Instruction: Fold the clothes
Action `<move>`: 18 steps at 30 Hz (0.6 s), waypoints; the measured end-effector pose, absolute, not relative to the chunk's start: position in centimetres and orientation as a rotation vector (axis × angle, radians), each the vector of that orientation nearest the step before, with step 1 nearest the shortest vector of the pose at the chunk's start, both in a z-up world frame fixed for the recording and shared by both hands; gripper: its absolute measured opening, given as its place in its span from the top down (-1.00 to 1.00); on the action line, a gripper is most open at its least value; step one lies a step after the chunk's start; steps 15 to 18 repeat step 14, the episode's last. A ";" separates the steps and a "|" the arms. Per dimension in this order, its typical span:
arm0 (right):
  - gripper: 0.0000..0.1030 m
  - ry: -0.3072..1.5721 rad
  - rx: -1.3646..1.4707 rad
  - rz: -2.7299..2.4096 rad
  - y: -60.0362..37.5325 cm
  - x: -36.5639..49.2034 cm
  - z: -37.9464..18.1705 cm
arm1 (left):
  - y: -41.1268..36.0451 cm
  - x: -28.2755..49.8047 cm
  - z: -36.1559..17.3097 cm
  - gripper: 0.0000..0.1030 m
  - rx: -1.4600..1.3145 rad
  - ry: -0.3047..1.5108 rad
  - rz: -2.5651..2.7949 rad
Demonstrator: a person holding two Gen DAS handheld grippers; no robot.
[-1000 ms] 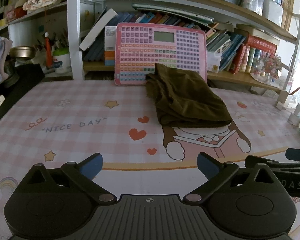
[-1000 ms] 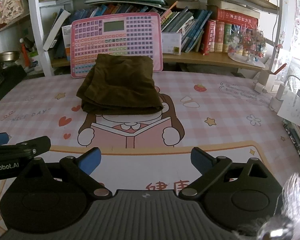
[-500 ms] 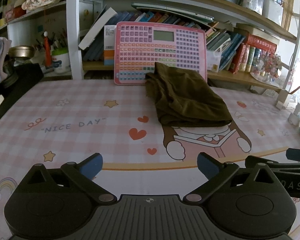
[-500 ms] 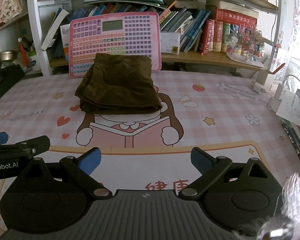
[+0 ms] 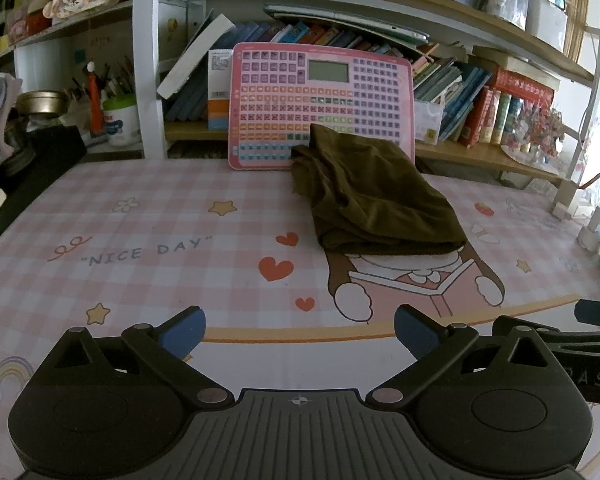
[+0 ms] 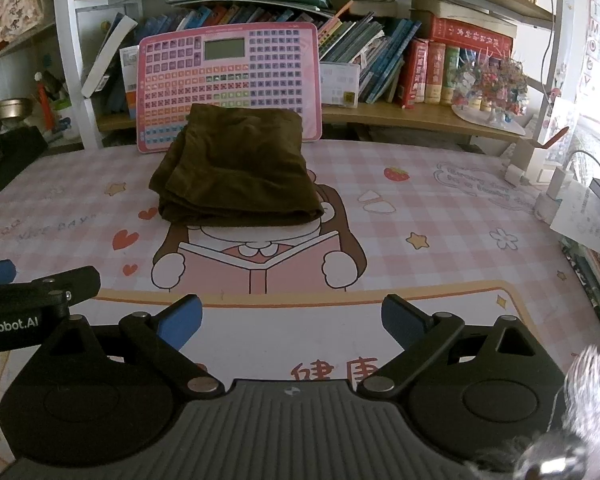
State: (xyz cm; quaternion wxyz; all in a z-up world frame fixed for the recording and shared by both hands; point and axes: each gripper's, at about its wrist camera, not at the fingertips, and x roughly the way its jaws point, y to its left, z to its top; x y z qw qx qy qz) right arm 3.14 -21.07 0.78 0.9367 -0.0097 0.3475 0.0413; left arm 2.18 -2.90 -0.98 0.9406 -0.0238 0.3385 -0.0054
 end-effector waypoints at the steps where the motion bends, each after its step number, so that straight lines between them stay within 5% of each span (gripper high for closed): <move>1: -0.88 0.710 -0.020 0.084 -21.1 3.1 0.8 | -2.9 2.2 -1.0 -0.99 -0.049 0.693 -0.011; 18: -0.88 0.704 -0.023 0.068 -21.2 2.3 0.8 | -2.9 1.7 -0.9 -0.99 -0.061 0.701 -0.032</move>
